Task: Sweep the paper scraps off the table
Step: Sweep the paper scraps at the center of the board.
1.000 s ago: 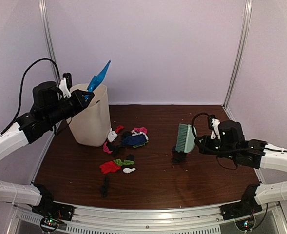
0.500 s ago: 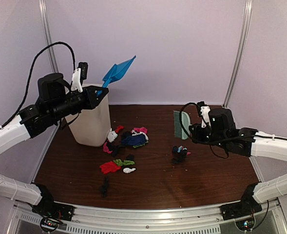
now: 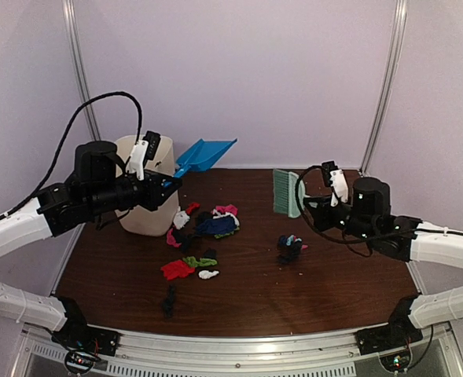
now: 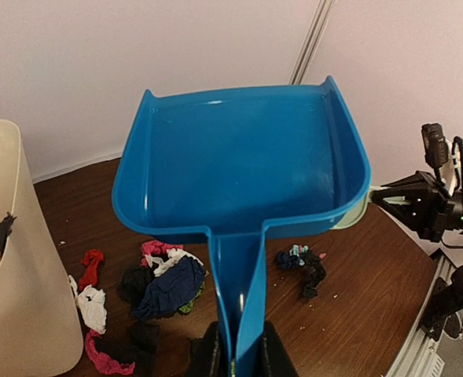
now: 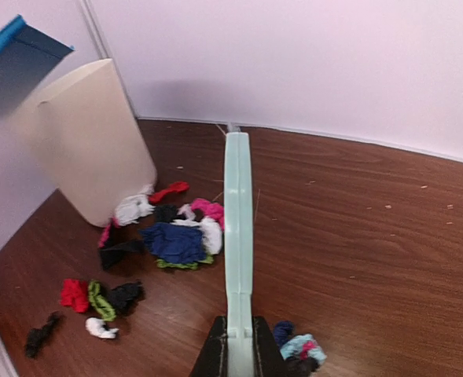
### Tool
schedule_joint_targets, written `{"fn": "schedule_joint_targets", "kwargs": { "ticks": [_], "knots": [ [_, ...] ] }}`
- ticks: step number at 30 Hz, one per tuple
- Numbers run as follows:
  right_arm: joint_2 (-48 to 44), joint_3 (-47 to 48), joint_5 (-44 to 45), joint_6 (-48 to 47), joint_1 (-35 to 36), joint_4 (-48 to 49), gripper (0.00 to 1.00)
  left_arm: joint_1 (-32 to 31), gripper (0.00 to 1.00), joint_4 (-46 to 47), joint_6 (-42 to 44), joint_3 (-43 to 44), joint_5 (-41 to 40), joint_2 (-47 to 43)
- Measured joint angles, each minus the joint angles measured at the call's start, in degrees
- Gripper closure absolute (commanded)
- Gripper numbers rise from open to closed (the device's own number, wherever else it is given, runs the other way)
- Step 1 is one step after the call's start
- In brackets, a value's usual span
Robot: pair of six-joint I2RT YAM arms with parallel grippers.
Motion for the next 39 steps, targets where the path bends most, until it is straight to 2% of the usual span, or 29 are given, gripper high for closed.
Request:
{"fn": "schedule_joint_targets", "kwargs": {
  "ticks": [5, 10, 17, 28, 35, 39],
  "knots": [
    [0.13, -2.25, -13.66, 10.51, 1.25, 5.4, 1.0, 0.0, 1.0, -2.84, 0.26, -1.92, -4.87, -4.94],
    [3.08, -1.6, -17.05, 18.32, 8.83, 8.61, 1.0, 0.0, 1.0, -3.04, 0.28, -2.03, -8.76, -8.76],
    [16.26, 4.39, -16.5, 24.87, 17.07, 12.15, 1.0, 0.0, 1.0, -3.39, 0.28, -2.95, -12.52, -10.71],
    [38.45, 17.44, -10.32, 28.44, 18.8, 13.14, 1.0, 0.0, 1.0, -3.5, 0.28, -4.11, -14.34, -12.44],
    [40.63, 18.14, -6.95, 29.31, 18.21, 10.4, 1.0, 0.0, 1.0, -3.52, 0.28, -4.76, -14.43, -12.55],
    [38.1, 14.45, -4.83, 29.68, 18.16, 9.9, 1.0, 0.0, 1.0, -3.5, 0.28, -4.87, -14.45, -12.52]
  ]
}}
